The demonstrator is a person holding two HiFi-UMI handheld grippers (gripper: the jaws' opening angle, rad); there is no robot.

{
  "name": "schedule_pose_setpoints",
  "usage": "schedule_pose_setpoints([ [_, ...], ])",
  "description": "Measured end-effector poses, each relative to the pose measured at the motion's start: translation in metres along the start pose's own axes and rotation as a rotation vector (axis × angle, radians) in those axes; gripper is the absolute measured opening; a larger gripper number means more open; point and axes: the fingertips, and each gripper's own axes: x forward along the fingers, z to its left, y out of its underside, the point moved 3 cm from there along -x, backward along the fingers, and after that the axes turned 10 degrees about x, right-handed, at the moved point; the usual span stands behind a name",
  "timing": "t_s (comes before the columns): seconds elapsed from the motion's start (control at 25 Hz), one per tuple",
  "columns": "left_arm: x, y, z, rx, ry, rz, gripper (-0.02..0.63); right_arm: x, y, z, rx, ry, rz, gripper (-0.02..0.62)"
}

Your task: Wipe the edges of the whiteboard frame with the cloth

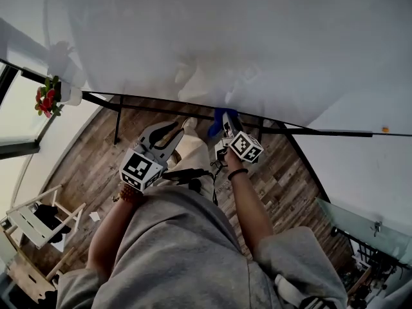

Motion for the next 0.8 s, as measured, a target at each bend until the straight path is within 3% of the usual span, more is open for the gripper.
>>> schedule_pose_setpoints([
  [0.12, -0.004, -0.008, 0.008, -0.050, -0.021, -0.045, 0.084, 0.006, 0.006, 0.006, 0.000, -0.013, 0.015, 0.120],
  [0.52, -0.032, 0.008, 0.000, -0.054, -0.040, -0.024, 0.084, 0.019, 0.024, 0.023, -0.006, -0.036, 0.031, 0.120],
  [0.8, -0.042, 0.002, 0.014, -0.078, -0.099, -0.081, 0.084, 0.023, 0.031, 0.031, 0.020, -0.058, 0.026, 0.118],
])
